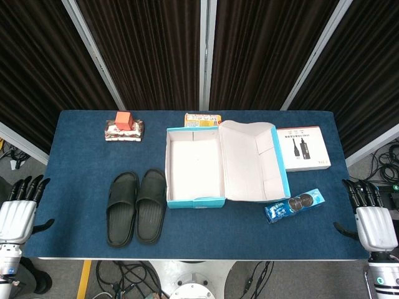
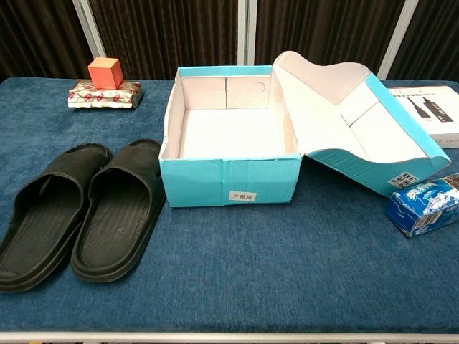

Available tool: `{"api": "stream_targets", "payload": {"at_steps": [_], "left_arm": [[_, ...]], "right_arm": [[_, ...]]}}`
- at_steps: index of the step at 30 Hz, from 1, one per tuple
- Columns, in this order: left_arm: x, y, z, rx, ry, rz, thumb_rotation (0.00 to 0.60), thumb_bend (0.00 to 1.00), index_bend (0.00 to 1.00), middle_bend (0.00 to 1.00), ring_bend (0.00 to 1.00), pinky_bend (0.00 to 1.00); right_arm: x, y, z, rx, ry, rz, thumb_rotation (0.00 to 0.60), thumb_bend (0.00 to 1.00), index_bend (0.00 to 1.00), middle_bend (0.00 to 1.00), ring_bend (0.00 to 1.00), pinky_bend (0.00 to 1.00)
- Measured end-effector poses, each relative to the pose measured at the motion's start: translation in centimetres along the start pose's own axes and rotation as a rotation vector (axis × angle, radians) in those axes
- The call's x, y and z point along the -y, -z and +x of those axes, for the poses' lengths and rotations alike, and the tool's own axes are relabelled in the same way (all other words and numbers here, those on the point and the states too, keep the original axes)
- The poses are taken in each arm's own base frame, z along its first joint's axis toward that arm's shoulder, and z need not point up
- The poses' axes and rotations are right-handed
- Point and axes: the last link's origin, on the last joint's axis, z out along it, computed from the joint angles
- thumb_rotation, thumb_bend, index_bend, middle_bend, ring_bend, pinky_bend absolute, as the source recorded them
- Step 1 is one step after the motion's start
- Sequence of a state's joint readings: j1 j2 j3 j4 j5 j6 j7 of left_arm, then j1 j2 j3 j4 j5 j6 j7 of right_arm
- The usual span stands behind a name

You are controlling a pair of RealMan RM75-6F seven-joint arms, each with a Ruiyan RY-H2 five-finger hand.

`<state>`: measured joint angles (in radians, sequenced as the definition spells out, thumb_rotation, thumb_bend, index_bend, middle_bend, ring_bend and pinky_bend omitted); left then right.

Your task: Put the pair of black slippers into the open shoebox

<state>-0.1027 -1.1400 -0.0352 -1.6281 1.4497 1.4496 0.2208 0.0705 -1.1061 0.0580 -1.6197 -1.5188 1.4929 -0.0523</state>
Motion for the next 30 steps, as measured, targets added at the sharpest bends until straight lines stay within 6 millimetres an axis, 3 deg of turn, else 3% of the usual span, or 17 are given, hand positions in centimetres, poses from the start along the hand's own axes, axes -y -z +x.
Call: {"api": "stream_targets", "payload": {"at_steps": [7,16,19,22,24,27,30], "left_arm": [[-0.1,0.6,-0.6,0.007,0.014,0.012,0.600,0.00,0.08,0.05,0.00,0.08],[-0.6,-0.1,-0.4,0.012,0.086,-0.019,0.600,0.00,0.11,0.07,0.04,0.13],[-1.3,-1.5,0.0,0.009,0.114,-0.070,0.600,0.00,0.13,0.11,0.18,0.27],[-2.4,-3.1,0.2,0.039,0.165,-0.134,0.600,0.00,0.16,0.15,0.45,0.62],[-3.5,-4.5,0.3,0.077,0.204,-0.184,0.600,0.00,0.18,0.19,0.60,0.76],[-5.3,-6.6,0.5,0.143,0.233,-0.257,0.600,0.00,0.18,0.22,0.69,0.86],[-7.4,-8.7,0.7,0.209,0.243,-0.320,0.600,0.00,0.18,0.22,0.72,0.91]], "right_arm": [[0.2,0.0,0.8,-0.003,-0.012,0.016,0.600,0.00,0.00,0.10,0.00,0.00],[0.5,-0.5,3.5,-0.067,-0.001,0.055,0.600,0.00,0.00,0.12,0.00,0.00],[0.9,-1.0,4.1,-0.087,0.016,0.074,0.600,0.00,0.00,0.12,0.00,0.00],[1.2,-1.3,4.6,-0.100,0.033,0.093,0.600,0.00,0.00,0.12,0.00,0.00],[1.3,-1.5,4.8,-0.112,0.053,0.097,0.600,0.00,0.00,0.13,0.00,0.00],[1.5,-1.7,5.2,-0.130,0.081,0.103,0.600,0.00,0.00,0.13,0.00,0.00],[1.7,-1.8,5.6,-0.133,0.082,0.116,0.600,0.00,0.00,0.13,0.00,0.00]]}}
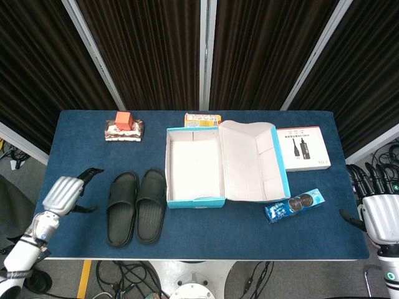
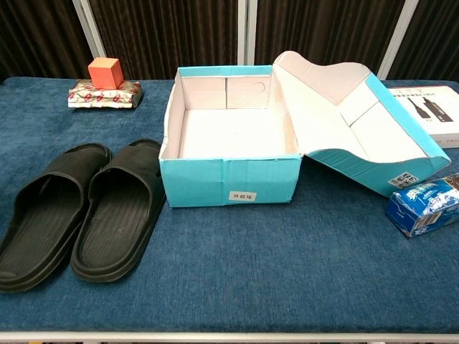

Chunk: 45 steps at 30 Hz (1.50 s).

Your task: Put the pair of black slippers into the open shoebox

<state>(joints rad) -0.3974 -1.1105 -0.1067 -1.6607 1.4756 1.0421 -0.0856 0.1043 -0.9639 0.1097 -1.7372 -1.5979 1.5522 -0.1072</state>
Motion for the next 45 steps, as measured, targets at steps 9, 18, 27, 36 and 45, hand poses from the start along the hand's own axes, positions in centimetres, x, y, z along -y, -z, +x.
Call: {"api": "stream_targets", "payload": {"at_steps": [9,18,27,36,45], "left_arm": [[-2.9,-5.7,0.9,0.166,-0.064,-0.023,0.600,0.00,0.08,0.15,0.74,0.92],[-5.0,-8.9,1.0,0.283,-0.147,0.089,0.600,0.00,0.02,0.13,0.76,0.92],[-9.2,-11.9,-0.4,0.408,-0.156,0.166,0.600,0.00,0.00,0.11,0.76,0.92],[-11.9,-13.5,-2.2,0.494,-0.119,0.173,0.600,0.00,0.00,0.11,0.76,0.92],[-11.9,-14.5,-3.2,0.482,-0.187,0.265,0.600,0.00,0.00,0.11,0.76,0.92]], "right_arm": [[-0.3,0.2,0.5,0.000,-0.005,-0.001,0.600,0.00,0.00,0.13,0.00,0.00],[-0.8,0.5,0.4,0.022,-0.025,-0.012,0.600,0.02,0.00,0.13,0.00,0.00],[-1.5,0.8,0.3,0.033,-0.041,-0.017,0.600,0.02,0.00,0.14,0.00,0.00],[-2.1,1.0,0.1,0.042,-0.061,-0.020,0.600,0.02,0.00,0.14,0.00,0.00],[-2.8,1.2,-0.1,0.048,-0.072,-0.032,0.600,0.02,0.00,0.14,0.00,0.00]]}}
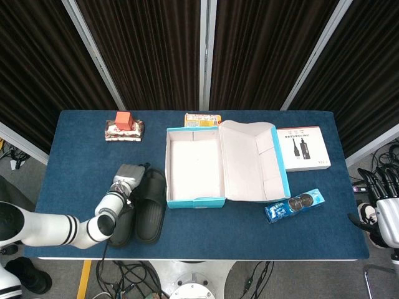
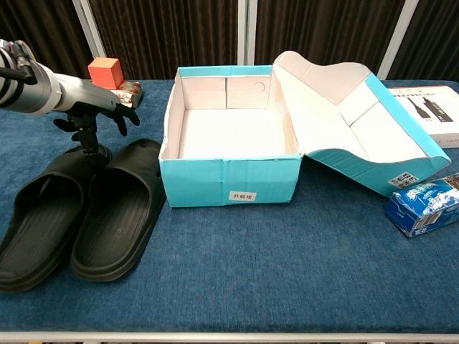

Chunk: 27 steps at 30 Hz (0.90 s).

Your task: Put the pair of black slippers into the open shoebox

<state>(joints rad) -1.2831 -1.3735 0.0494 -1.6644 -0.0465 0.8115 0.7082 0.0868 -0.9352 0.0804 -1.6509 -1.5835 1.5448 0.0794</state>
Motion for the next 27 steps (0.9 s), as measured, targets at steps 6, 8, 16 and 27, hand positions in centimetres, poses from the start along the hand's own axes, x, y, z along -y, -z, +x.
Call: {"api": "stream_targets", "payload": {"at_steps": [6,8,16,27], "left_arm": [[-0.2,-0.3,-0.4,0.038,-0.007,0.050,0.600,0.00,0.05,0.17,0.77,0.93],[-0.3,-0.6,-0.5,0.046,0.000,0.059,0.600,0.00,0.11,0.22,0.78,0.93],[-0.5,-1.9,-0.7,0.033,0.057,0.058,0.600,0.00,0.35,0.46,0.84,0.94],[0.7,-1.4,0.5,-0.028,0.110,0.053,0.600,0.00,0.48,0.58,0.87,0.94]], "right_arm": [[-0.4,0.1,-0.2,0.006,-0.007,-0.008,0.600,0.02,0.00,0.14,0.00,0.00],[-0.5,0.2,-0.2,0.008,-0.008,-0.013,0.600,0.03,0.00,0.14,0.00,0.00],[-0.6,0.2,-0.3,0.007,-0.012,-0.015,0.600,0.03,0.00,0.14,0.00,0.00],[-0.4,0.1,-0.1,-0.007,-0.020,-0.003,0.600,0.03,0.00,0.14,0.00,0.00]]}}
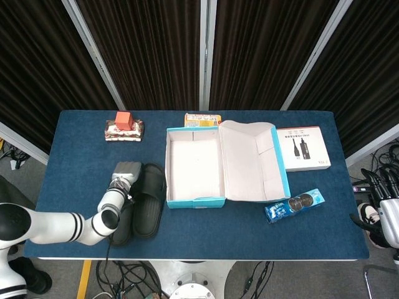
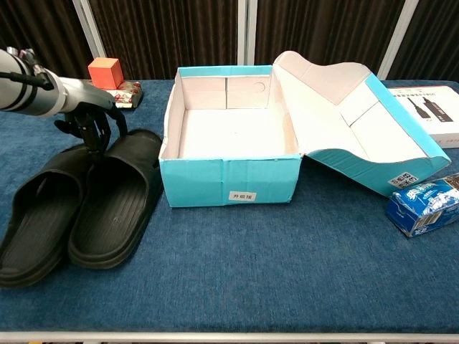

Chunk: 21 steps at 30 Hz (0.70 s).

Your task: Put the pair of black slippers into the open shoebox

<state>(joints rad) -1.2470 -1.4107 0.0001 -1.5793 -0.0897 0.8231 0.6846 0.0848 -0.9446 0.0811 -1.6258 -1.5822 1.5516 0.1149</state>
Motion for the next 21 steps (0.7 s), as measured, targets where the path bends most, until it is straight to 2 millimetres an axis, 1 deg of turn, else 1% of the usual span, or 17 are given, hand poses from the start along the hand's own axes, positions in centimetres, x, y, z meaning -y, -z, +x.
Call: {"api": "stream_targets", "payload": {"at_steps": [3,10,14,16,19,21], "left_arm": [[0.4,0.6,0.9,-0.033,0.003,-0.010,0.600,0.00,0.50,0.60,0.87,0.94],[1.7,2.0,2.9,-0.123,0.005,0.017,0.600,0.00,0.50,0.61,0.86,0.94],[2.9,2.9,4.0,-0.173,0.035,0.033,0.600,0.00,0.50,0.61,0.85,0.93],[3.5,3.2,4.4,-0.186,0.059,0.032,0.600,0.00,0.50,0.61,0.84,0.93],[4.6,3.7,5.2,-0.200,0.110,0.025,0.600,0.00,0.50,0.61,0.79,0.93],[5.6,4.2,6.0,-0.207,0.140,0.017,0.600,0.00,0.50,0.61,0.77,0.92]], "right_arm": [[0.1,-0.1,0.0,0.000,0.000,0.008,0.600,0.03,0.00,0.14,0.00,0.00],[0.3,0.1,0.3,-0.012,0.000,0.018,0.600,0.03,0.00,0.14,0.00,0.00],[0.1,0.3,0.5,-0.017,0.000,0.013,0.600,0.03,0.00,0.14,0.00,0.00],[0.1,0.4,0.5,-0.018,-0.001,0.011,0.600,0.03,0.00,0.14,0.00,0.00],[0.0,0.4,0.5,-0.016,-0.002,0.011,0.600,0.03,0.00,0.14,0.00,0.00],[0.1,0.4,0.4,-0.014,-0.005,0.017,0.600,0.03,0.00,0.14,0.00,0.00]]}}
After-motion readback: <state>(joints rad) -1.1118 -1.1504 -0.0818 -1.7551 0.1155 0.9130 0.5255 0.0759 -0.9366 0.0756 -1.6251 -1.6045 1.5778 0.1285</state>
